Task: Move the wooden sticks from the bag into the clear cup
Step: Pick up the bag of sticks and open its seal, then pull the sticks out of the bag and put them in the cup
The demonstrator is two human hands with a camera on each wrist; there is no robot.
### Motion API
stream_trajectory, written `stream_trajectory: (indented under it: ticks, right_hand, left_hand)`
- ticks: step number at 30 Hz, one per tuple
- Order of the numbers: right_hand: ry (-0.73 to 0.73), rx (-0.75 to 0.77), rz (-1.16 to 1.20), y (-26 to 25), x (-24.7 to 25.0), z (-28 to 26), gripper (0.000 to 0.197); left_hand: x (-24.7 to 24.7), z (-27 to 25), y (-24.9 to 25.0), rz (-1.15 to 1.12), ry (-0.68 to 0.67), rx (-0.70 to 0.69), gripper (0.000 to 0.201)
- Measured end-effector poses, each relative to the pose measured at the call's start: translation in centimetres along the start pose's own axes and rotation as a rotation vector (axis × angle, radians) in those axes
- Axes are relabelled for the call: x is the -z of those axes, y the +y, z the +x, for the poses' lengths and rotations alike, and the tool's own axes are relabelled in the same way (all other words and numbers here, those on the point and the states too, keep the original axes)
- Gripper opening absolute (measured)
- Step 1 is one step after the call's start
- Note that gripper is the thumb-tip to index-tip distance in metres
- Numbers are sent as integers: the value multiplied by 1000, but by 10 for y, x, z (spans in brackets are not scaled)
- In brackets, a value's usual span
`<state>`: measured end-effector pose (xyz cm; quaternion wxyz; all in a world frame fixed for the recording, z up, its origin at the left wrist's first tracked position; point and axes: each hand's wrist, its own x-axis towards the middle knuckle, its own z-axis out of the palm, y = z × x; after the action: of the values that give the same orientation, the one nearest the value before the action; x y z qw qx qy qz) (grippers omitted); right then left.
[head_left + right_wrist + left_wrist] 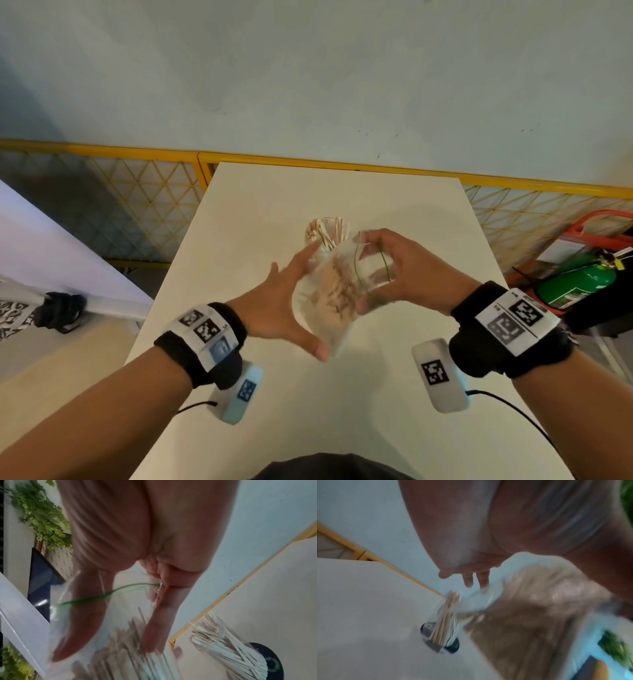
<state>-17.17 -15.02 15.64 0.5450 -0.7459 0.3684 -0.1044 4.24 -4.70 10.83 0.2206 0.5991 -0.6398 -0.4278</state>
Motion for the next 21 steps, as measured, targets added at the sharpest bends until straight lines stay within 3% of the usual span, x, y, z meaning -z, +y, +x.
stream_trajectory:
  ticks: [3,7,10,15,21]
  right_hand:
    - [11,33,39,-4,-7,3,83]
    - [89,106,-94,-6,-16,8,74]
    - [75,81,-175,-11,-13,11,67]
    - [-45,59,-125,-23,-18,19,34]
    - [-82,112,-51,-24,-32,21,47]
  left_hand:
    - [-23,4,4,-105,136,13,129]
    - [-30,15,5,-302,321,-16,68]
    - [-24,17,3,-367,416,-21,52]
    - [-20,16,17,-484,240,-138,56]
    - [-15,9,15,-512,181,-105,47]
